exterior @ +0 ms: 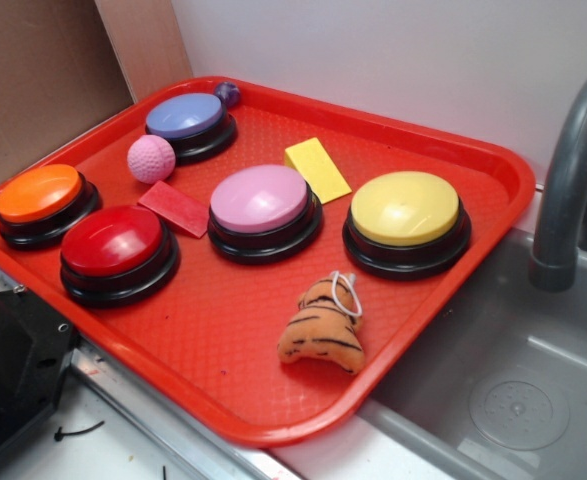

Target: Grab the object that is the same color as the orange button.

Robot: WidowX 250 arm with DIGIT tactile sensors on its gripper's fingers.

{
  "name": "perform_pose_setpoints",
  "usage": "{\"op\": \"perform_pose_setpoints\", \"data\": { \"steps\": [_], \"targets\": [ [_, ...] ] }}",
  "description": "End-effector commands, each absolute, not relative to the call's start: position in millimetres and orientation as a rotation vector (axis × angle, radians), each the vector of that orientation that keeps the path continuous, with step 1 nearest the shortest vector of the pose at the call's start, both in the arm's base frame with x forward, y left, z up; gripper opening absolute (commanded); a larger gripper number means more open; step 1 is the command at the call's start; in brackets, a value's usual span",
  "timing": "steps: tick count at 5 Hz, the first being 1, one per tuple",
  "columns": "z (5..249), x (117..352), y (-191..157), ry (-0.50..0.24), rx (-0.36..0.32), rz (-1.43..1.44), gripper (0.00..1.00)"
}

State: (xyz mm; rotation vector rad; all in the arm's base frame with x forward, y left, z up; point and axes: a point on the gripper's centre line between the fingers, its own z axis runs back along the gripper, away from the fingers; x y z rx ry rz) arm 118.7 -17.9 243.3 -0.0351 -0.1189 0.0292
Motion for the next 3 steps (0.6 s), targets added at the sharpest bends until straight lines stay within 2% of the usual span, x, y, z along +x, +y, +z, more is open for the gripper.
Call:
{"op": "perform_pose_setpoints", "data": {
  "steps": [1,3],
  "targets": [
    [243.3,118.7,-17.9,-0.119,-0.035,0.029,1.0],
    [220.2,123.5,-53.9,-0.239,-0.148,0.191,1.0]
  ]
}}
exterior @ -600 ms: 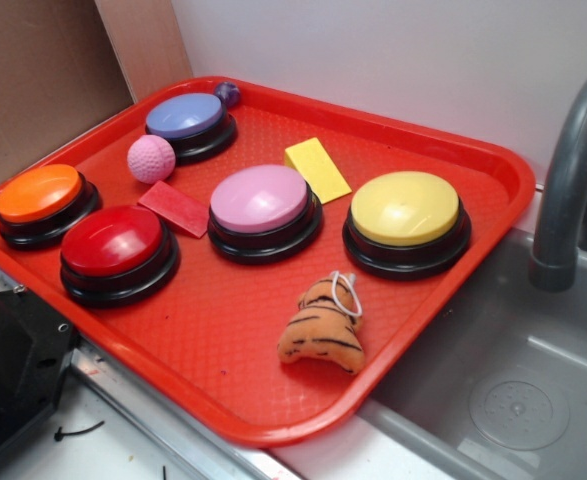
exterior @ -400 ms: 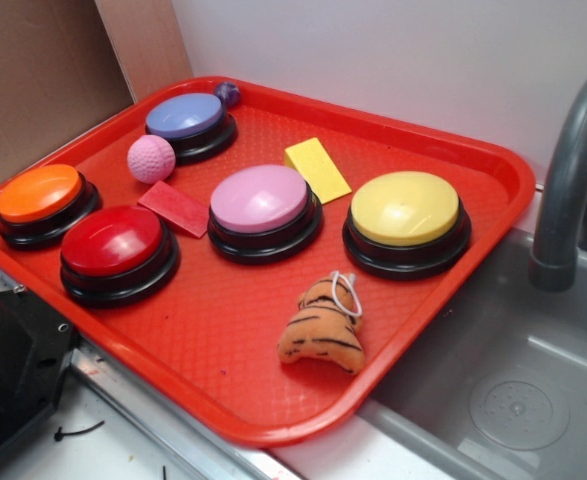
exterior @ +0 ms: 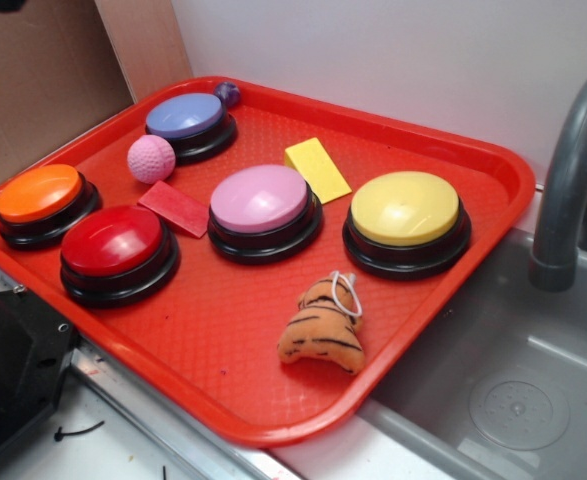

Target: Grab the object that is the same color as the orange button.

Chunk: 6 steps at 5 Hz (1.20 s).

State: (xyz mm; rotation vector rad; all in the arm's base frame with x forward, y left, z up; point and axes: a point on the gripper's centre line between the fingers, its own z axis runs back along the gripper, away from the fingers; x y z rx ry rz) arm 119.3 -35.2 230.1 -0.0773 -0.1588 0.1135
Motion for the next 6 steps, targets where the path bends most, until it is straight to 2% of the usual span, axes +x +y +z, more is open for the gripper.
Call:
{"op": "perform_pose_setpoints", "data": {
  "steps": [1,2,3,4,5,6],
  "targets": [
    [197.5,131.9,-71.3,-0.232,-0.191,0.297,1.0],
    [172.1,148.0,-92.4,-0.191,-0.26,0.386,1.0],
    [149.2,163.0,-114.1,-0.199,-0.29,0.513,1.0],
    [125.1,172.2,-136.5,-0.167,-0.344,0.568,1.0],
    [94.3,185.5,-153.3,-0.15,-0.301,0.596,1.0],
    [73.0,197.4,-159.6,-0.13,-0.295,0.609,1.0]
  ]
}}
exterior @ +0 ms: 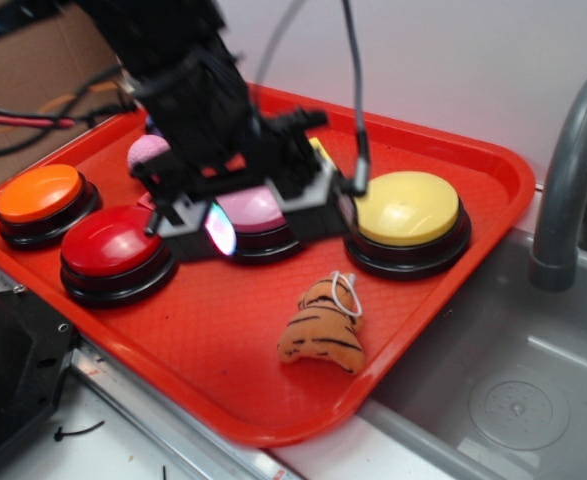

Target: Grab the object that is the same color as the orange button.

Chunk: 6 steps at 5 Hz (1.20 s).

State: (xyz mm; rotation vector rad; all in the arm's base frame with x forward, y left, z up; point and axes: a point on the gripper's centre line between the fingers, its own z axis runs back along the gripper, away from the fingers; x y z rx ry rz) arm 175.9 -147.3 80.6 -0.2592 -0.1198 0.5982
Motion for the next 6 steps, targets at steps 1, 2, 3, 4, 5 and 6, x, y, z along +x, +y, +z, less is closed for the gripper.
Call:
{"op": "perform_pose_setpoints", "data": {
  "steps": [1,2,3,4,5,6],
  "targets": [
    [50.7,204.4,-174.7,-0.128,-0.254,0.578,1.0],
    [38.2,203.4,-182.0,-0.102,-0.251,0.558,1.0],
    [29.7,200.5,-183.4,-0.105,-0.227,0.561,0.34],
    [26.4,199.4,-180.6,-0.103,-0.221,0.568,0.0],
    [34.6,200.6,-176.6,-0.1,-0.235,0.515,0.0],
    [68.4,202.5,-161.3,-0.118,-0.235,0.396,0.0]
  ]
}}
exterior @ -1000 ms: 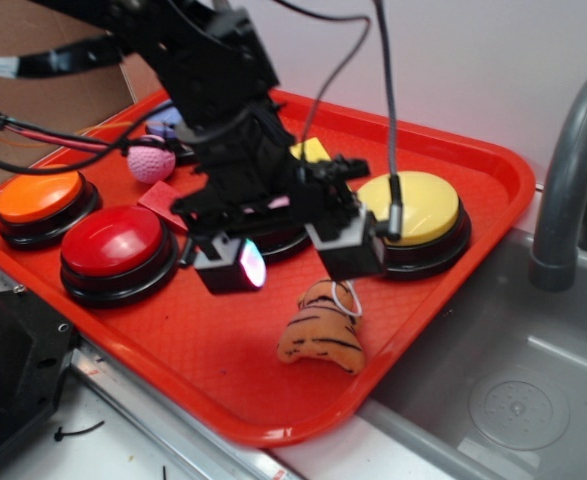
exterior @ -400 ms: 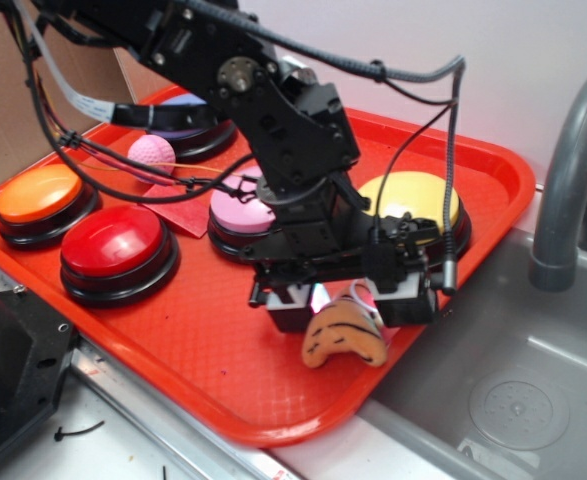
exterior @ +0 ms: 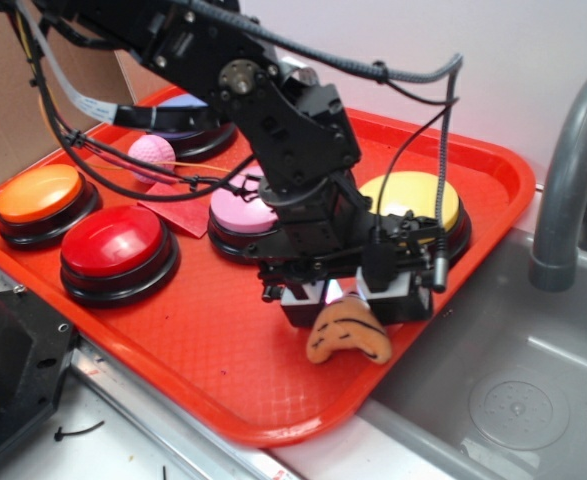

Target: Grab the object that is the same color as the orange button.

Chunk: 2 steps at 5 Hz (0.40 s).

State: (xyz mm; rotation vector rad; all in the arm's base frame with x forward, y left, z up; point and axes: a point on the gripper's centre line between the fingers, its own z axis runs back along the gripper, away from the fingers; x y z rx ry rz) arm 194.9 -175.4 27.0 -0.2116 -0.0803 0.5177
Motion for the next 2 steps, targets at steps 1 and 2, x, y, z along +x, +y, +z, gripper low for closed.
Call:
{"op": "perform_pose_setpoints", "data": {
  "steps": [1,2],
  "targets": [
    [106.6,203.8,-145.5,-0.115,-0.199,0.291,0.0],
    [147.8,191.5,-126.4,-0.074,-0.161,0.205,0.0]
  ]
}}
